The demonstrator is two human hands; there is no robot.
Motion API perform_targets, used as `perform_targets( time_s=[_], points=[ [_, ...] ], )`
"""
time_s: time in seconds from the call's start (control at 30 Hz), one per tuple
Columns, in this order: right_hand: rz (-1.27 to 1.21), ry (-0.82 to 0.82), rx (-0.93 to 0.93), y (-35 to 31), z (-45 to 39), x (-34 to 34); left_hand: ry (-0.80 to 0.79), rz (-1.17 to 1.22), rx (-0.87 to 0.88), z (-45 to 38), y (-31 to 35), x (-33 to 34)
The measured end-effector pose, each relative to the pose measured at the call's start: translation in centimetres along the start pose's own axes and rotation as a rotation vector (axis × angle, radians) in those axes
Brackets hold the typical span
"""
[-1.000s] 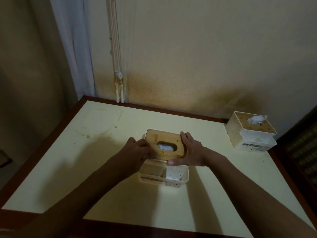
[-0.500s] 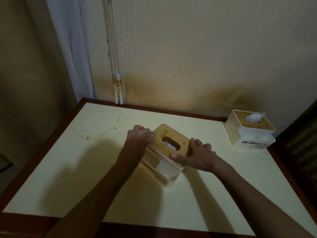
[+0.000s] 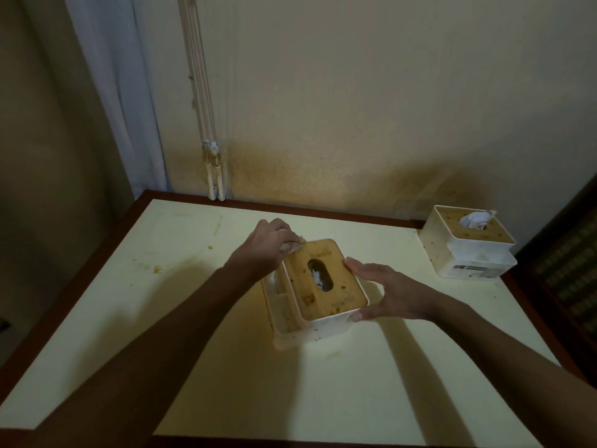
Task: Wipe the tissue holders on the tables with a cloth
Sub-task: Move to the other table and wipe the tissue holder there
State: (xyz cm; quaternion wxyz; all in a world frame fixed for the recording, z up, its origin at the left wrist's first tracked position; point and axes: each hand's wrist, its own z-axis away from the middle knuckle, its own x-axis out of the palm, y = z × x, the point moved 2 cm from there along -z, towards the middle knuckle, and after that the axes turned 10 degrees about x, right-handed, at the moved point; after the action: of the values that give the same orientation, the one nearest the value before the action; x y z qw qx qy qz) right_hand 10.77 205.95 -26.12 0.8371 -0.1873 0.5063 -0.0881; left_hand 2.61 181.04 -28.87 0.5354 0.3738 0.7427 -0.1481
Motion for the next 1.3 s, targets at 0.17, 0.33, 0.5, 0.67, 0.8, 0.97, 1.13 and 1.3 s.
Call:
perform_targets(
  time_s=[0.17,0.33,0.5,0.67,0.8,0.97,1.13,1.3],
  points=[
    [0.082,-0.035,0.05,0.5,-0.7,0.2,0.07,-0.039,0.142,0.9,0.6,0.0],
    [0.216,-0.028,0.066,-0.1,-1.0,-0.6,0.075,-0.108,0.161,1.5,1.5,-1.4],
    [0.282,-0.074,0.056,-1.0,-1.5,-0.6,0.147,-0.07,0.232,3.4,3.6,-3.3],
    [0.253,-0.068,0.094,-0.7,-1.8,-0.5,0.112,0.04,0.293,5.1,7.7,-3.3],
    [0.223,-0.069,0.093,-0.2,-1.7,-0.5,0.023,0.165,0.255,6.7,11.0,-1.7],
    [0.187,-0.028,0.161,-1.0,-1.8,0.0,0.156,0.179,0.064,5.3,8.0,-1.2],
    [0.183,-0.012,0.149,-1.7,-2.1,-0.4,0.167,0.056,-0.005,1.7,5.0,-1.8],
    [0.238,0.005,0.145,-2.0,-2.2,-0.5,0.192,0.129,-0.098,-1.0,0.8,-0.9]
  ],
)
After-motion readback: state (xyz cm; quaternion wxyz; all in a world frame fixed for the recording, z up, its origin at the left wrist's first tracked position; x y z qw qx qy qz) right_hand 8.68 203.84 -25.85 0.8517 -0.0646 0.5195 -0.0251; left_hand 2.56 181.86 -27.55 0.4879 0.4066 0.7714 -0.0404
